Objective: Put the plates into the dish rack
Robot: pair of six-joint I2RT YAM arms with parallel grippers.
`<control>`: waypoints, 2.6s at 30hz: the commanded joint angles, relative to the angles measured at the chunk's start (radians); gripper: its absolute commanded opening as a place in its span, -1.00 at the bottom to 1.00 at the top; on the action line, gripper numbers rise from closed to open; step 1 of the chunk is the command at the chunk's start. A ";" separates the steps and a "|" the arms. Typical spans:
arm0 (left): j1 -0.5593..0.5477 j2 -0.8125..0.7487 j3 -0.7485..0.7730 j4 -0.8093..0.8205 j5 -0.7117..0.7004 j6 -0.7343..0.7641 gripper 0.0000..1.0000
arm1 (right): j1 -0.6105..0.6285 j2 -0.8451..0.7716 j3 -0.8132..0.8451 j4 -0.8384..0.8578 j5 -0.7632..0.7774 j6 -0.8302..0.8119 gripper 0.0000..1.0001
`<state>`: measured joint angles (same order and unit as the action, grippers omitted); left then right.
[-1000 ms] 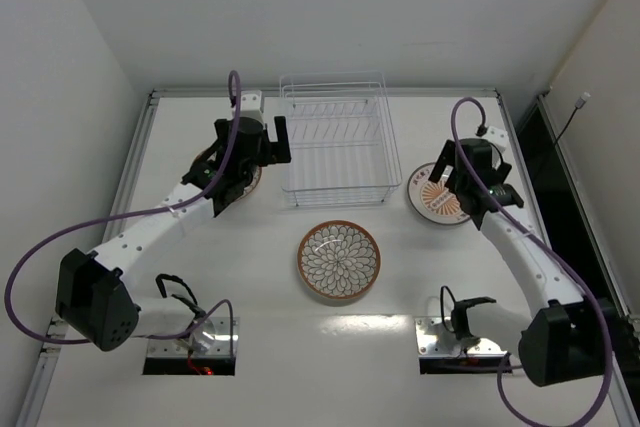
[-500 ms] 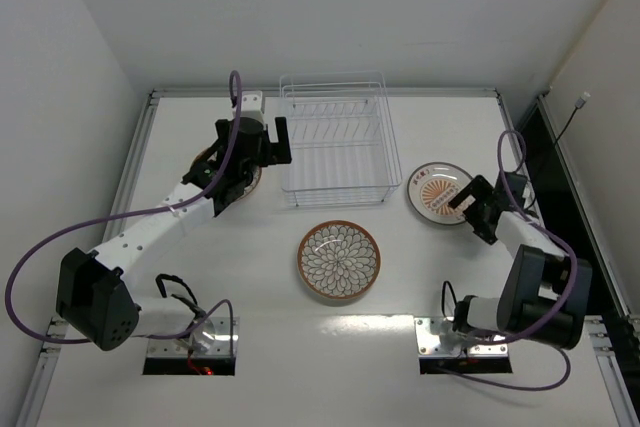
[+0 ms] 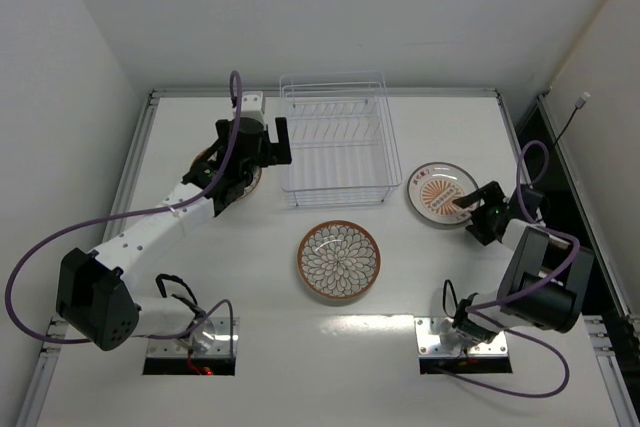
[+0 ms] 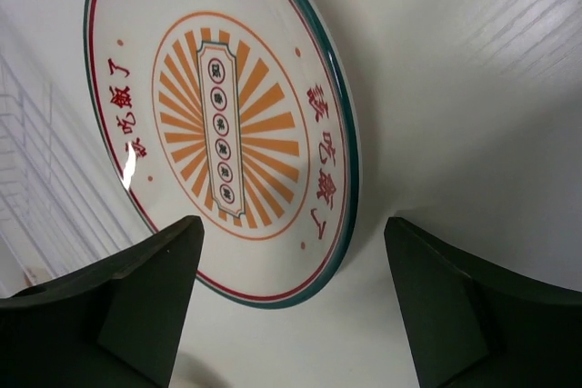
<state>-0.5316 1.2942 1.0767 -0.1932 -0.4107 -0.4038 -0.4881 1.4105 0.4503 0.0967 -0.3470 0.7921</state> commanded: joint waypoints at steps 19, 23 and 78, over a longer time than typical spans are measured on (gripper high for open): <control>-0.005 -0.001 0.031 0.011 0.019 -0.006 1.00 | -0.009 0.133 -0.038 0.282 -0.245 0.162 -1.00; -0.005 -0.001 0.031 0.011 0.019 -0.006 1.00 | -0.009 -0.010 -0.059 0.226 -0.204 0.153 -1.00; -0.005 -0.010 0.040 -0.017 0.010 -0.006 1.00 | 0.896 0.538 1.255 -0.385 1.207 -0.347 -1.00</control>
<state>-0.5312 1.2942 1.0779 -0.2314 -0.4004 -0.4046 0.3798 1.9388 1.6760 -0.3523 0.7567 0.5186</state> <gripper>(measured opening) 1.000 0.041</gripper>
